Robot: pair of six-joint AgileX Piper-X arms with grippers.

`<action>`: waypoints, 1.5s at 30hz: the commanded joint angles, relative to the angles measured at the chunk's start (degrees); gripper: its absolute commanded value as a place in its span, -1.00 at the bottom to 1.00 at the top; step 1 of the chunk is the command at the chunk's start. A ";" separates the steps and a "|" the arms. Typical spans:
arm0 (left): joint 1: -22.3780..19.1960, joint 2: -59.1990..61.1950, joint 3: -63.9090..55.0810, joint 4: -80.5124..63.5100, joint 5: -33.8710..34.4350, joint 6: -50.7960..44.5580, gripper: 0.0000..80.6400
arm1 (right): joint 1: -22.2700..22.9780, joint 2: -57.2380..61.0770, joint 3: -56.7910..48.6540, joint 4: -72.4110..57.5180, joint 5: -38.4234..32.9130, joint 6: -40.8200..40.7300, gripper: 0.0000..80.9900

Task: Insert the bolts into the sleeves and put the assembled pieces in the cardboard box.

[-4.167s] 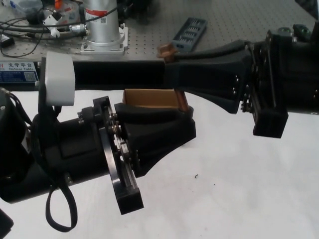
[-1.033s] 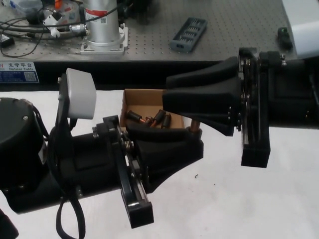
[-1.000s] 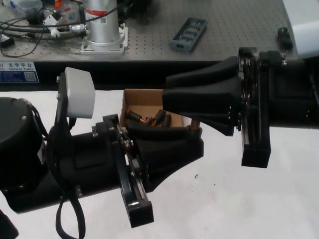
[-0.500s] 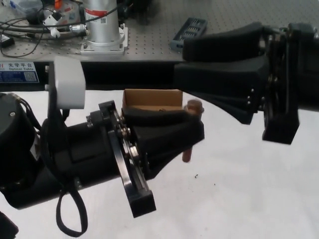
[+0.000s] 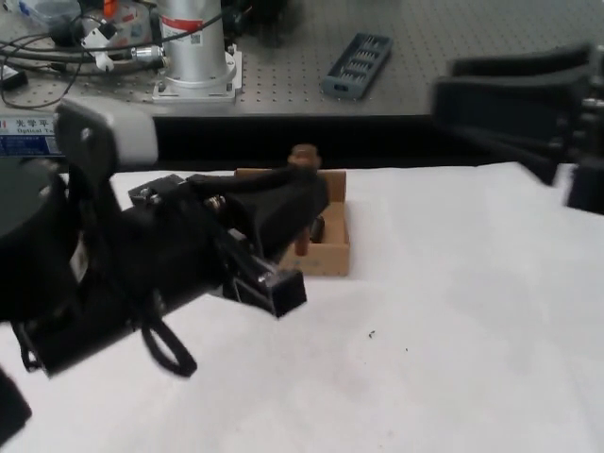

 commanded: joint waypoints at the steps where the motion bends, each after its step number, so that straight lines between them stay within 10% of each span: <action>1: 1.62 -0.35 -6.45 14.83 -1.17 1.20 -0.93 | -3.27 -3.14 -0.33 9.25 0.53 -4.63 -0.68; 3: 2.52 0.65 -10.48 21.39 -1.45 2.80 -0.93 | -4.79 -4.97 -0.33 14.59 0.53 -7.37 -0.96; 32: 6.34 53.26 -78.12 66.99 -2.99 9.20 -0.93 | -6.55 -19.53 -0.33 39.47 10.82 -18.21 -0.91; 45: 9.74 66.16 -86.46 69.26 -7.38 10.56 -0.98 | -6.55 -19.66 -0.33 43.37 12.15 -18.21 -0.91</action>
